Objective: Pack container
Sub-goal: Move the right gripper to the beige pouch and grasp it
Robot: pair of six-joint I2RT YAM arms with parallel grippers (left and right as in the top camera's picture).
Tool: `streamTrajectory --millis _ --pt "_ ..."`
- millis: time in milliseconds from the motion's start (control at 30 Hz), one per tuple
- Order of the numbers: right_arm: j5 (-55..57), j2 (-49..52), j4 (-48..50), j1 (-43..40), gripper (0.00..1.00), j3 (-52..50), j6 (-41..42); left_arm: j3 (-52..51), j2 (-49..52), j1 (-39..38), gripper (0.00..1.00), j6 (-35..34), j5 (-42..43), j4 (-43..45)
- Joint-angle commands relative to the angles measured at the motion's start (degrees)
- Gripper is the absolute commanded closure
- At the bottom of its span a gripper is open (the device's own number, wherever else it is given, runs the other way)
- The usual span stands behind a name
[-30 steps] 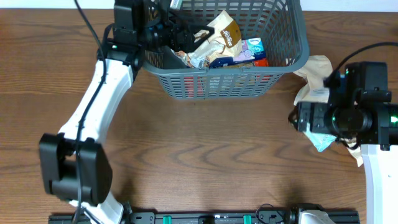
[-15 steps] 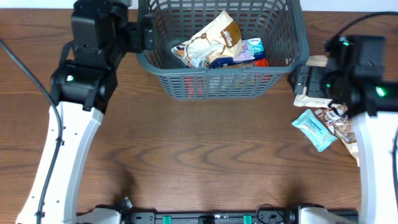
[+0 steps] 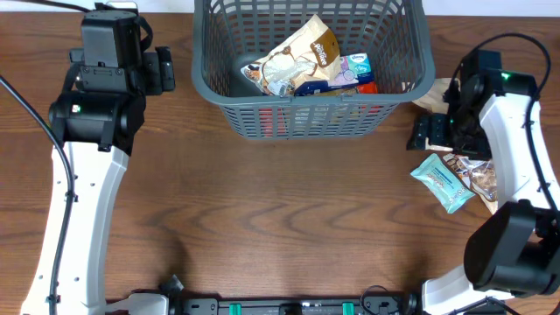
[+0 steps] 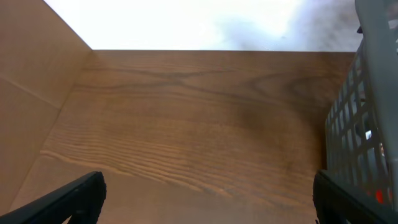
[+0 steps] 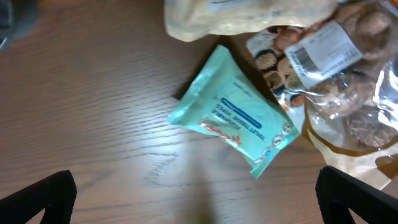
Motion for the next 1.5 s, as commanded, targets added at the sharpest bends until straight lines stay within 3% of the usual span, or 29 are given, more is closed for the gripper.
streamTrajectory --millis 0,200,267,433,567,933,1233,1467 --pt "-0.2 -1.3 0.2 -3.1 0.01 0.2 -0.3 0.6 0.1 0.1 0.02 -0.5 -1.3 -0.5" --pt "-1.6 -1.3 0.5 -12.5 0.01 0.2 -2.7 0.6 0.1 0.1 0.01 -0.5 -1.3 -1.7" --pt "-3.2 -1.3 0.4 -16.1 0.01 0.2 -7.8 0.6 0.1 0.1 0.01 -0.5 -1.2 -1.7" --pt "-19.3 -1.3 1.4 -23.1 0.01 0.2 -25.3 0.6 0.1 0.1 0.01 -0.5 -1.0 -1.7" --pt "-26.4 -1.2 3.5 -24.6 0.01 0.2 -34.7 0.6 0.1 0.1 0.01 -0.5 -1.0 -1.7" --pt "-21.1 1.9 12.4 -20.0 0.01 0.2 -35.5 0.6 0.2 0.1 0.01 -0.5 -1.0 -1.7" --pt "-18.9 11.9 16.8 -16.6 0.01 0.2 -35.1 0.6 0.2 0.1 0.01 -0.5 -1.0 -1.7" --pt "-17.3 15.6 22.1 -15.2 0.01 0.2 -32.9 0.6 0.2 0.1 0.01 -0.5 3.8 -1.8"
